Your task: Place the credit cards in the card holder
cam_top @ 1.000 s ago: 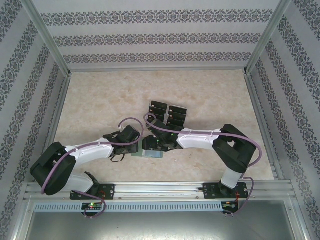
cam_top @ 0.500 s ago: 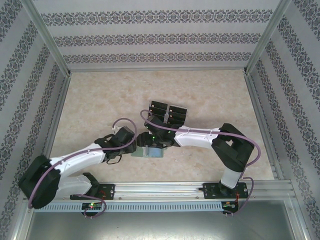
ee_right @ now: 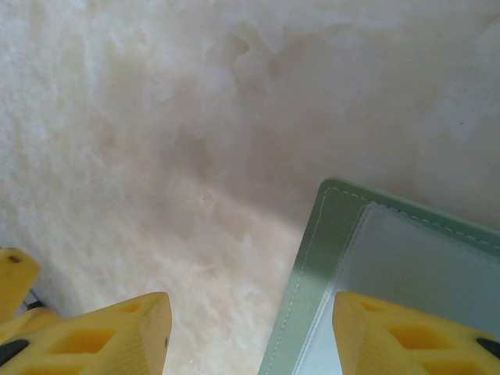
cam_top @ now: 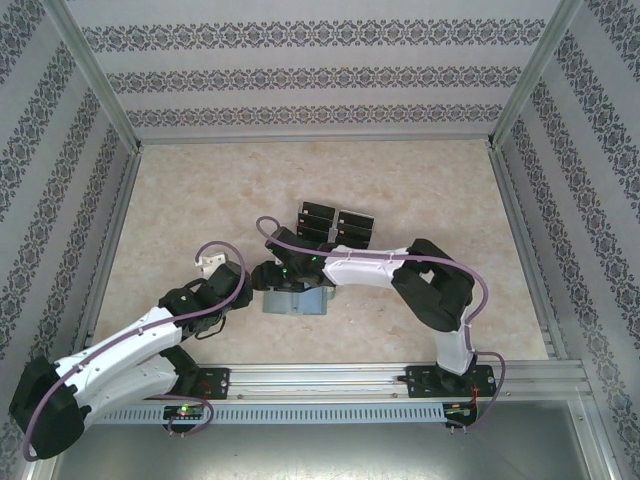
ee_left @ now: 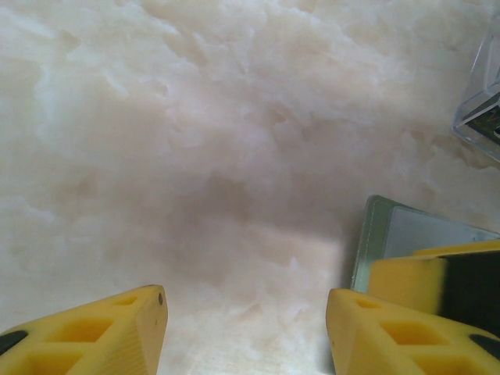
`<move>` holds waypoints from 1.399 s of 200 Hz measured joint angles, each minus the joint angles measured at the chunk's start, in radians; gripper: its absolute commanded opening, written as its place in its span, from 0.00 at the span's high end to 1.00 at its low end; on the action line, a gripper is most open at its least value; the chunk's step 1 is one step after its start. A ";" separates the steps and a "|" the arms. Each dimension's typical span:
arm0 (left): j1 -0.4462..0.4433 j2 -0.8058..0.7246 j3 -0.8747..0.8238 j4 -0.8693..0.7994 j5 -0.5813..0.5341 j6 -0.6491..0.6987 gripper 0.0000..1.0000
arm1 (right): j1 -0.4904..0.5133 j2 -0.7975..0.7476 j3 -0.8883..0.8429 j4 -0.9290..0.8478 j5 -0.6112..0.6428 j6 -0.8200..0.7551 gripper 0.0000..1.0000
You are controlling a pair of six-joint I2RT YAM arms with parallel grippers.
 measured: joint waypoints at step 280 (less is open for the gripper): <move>-0.006 0.506 0.231 0.114 0.155 0.191 0.30 | -0.297 -0.245 0.003 -0.610 0.405 -0.744 0.62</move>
